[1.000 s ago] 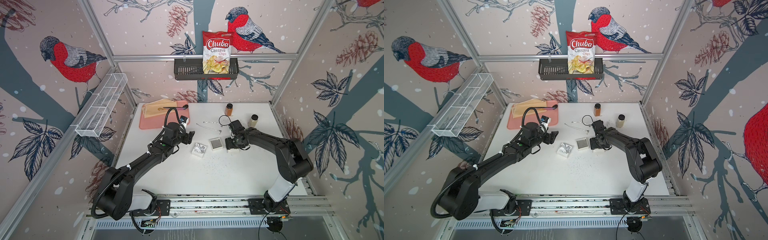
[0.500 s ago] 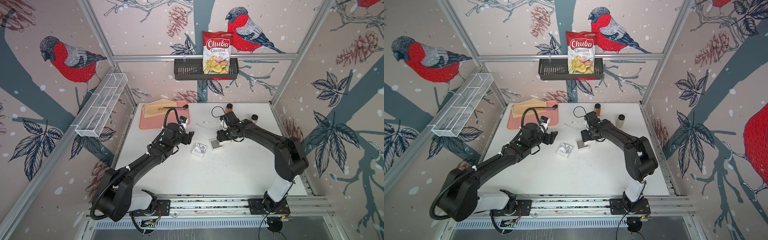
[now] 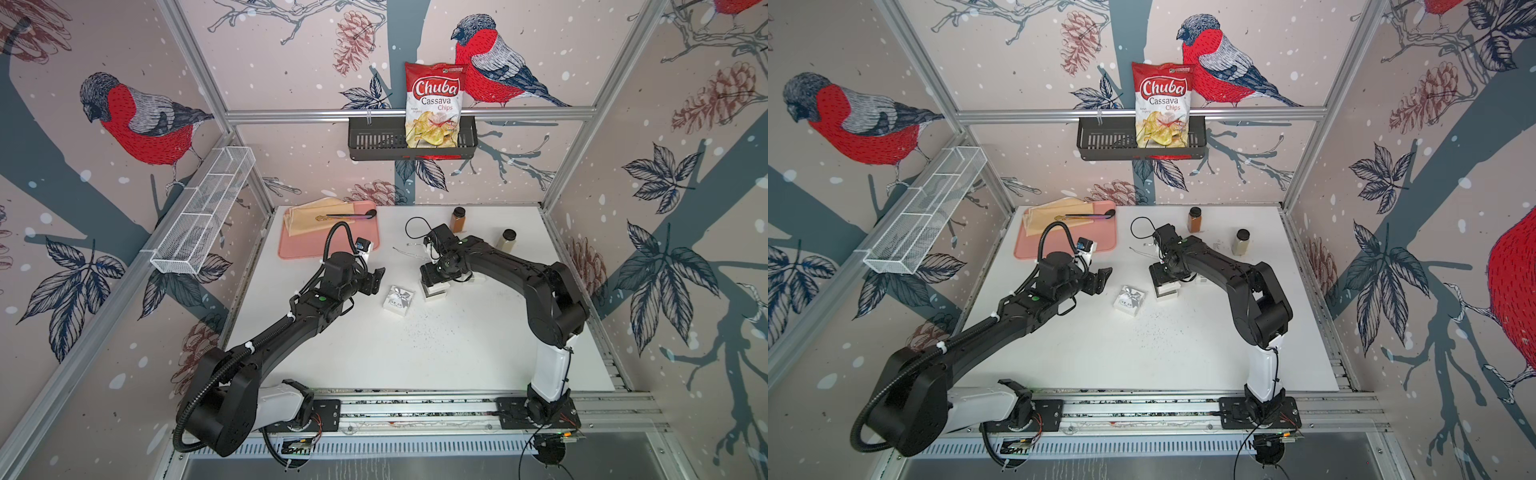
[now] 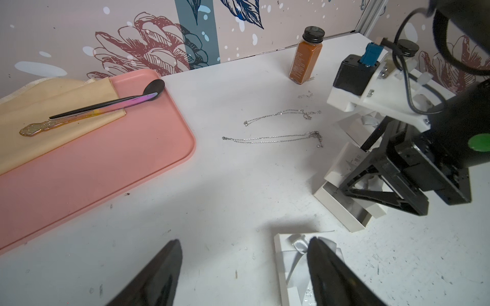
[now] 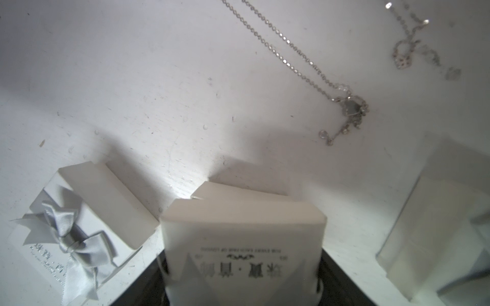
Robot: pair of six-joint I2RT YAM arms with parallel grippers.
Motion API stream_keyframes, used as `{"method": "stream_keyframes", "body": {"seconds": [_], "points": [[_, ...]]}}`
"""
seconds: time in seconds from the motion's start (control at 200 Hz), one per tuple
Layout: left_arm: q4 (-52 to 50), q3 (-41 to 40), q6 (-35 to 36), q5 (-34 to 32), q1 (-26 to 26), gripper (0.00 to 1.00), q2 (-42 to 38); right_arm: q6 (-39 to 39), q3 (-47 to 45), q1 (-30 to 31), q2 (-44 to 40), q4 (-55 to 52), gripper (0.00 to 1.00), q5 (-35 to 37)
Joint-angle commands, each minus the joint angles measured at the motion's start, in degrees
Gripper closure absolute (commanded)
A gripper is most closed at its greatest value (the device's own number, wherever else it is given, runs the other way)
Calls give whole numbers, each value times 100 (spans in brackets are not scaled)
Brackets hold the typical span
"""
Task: Take the necklace out of the lift-off lid jewelry box
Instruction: Pick up the lid from the center of the board, then adjust the jewelry box at the center of the board.
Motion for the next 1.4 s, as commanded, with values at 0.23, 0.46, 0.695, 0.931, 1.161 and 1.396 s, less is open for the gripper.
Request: {"method": "stream_keyframes", "body": {"seconds": [0.23, 0.46, 0.695, 0.931, 1.161, 1.396], "points": [[190, 32, 85, -20, 22, 22, 72, 45, -10, 77, 132, -80, 26, 129], [190, 61, 93, 41, 31, 22, 130, 156, -93, 108, 95, -80, 25, 177], [212, 96, 85, 183, 34, 22, 268, 445, -83, 115, 16, -132, 25, 285], [238, 97, 94, 218, 31, 22, 294, 898, -93, 123, -37, -212, 25, 515], [278, 98, 100, 341, 31, 23, 448, 1438, -167, 159, -257, -63, 25, 587], [372, 424, 271, 2029, -3, 32, 1166, 1535, -657, -34, -657, 350, 24, 241]]}}
